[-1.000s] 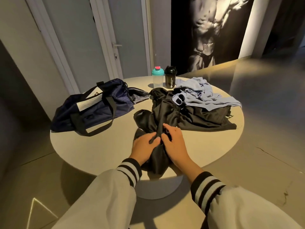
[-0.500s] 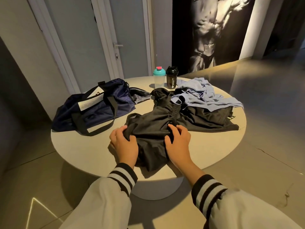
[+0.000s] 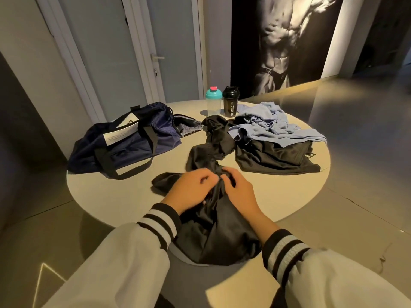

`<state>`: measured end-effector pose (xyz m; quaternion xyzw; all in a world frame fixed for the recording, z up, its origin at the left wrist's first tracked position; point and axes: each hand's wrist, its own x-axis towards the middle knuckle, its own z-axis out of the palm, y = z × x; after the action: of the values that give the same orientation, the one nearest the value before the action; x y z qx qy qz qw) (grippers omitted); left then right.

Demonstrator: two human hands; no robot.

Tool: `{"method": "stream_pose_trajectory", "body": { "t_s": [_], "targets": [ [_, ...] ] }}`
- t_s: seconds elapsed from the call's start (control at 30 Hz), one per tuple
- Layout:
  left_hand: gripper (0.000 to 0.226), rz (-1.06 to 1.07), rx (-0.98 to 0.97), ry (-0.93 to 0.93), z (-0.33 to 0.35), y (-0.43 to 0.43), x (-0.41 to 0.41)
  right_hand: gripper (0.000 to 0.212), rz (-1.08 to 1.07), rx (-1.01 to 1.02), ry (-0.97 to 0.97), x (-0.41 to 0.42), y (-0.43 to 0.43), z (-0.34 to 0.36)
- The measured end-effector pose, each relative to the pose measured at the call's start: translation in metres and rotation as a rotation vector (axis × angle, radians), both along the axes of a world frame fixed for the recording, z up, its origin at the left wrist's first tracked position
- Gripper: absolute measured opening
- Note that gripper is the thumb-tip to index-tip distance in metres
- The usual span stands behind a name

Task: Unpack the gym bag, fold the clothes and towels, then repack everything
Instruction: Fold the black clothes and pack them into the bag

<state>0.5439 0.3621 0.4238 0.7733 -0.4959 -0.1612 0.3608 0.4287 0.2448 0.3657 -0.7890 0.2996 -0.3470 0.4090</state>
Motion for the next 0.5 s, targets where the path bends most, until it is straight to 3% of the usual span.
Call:
{"method": "stream_pose_trajectory", "body": {
  "t_s": [0.07, 0.1, 0.2, 0.27, 0.33, 0.43, 0.5],
  "targets": [
    [0.015, 0.173, -0.159, -0.112, -0.004, -0.006, 0.009, 0.031, 0.148, -0.086, 0.022, 0.0, 0.003, -0.005],
    [0.026, 0.204, -0.131, -0.185, -0.008, -0.009, 0.014, 0.032, 0.197, -0.106, 0.024, 0.001, 0.004, -0.006],
    [0.059, 0.197, 0.231, -0.206, -0.021, -0.011, 0.02, 0.031, 0.134, -0.135, 0.02, 0.007, 0.002, -0.009],
    [0.065, 0.187, 0.322, -0.166, -0.03, -0.009, 0.021, 0.038, 0.063, -0.086, 0.083, 0.012, -0.002, -0.009],
    [0.061, 0.16, 0.244, -0.155, -0.029, -0.007, 0.021, 0.046, 0.044, -0.055, 0.178, 0.017, -0.002, -0.01],
    [0.045, 0.132, 0.035, 0.091, -0.018, -0.004, 0.019, 0.051, 0.054, -0.161, 0.322, 0.019, 0.002, -0.01],
    [0.041, 0.158, -0.033, 0.116, -0.018, -0.001, 0.018, 0.05, 0.078, -0.151, 0.269, 0.016, 0.001, -0.01]
  ]
}}
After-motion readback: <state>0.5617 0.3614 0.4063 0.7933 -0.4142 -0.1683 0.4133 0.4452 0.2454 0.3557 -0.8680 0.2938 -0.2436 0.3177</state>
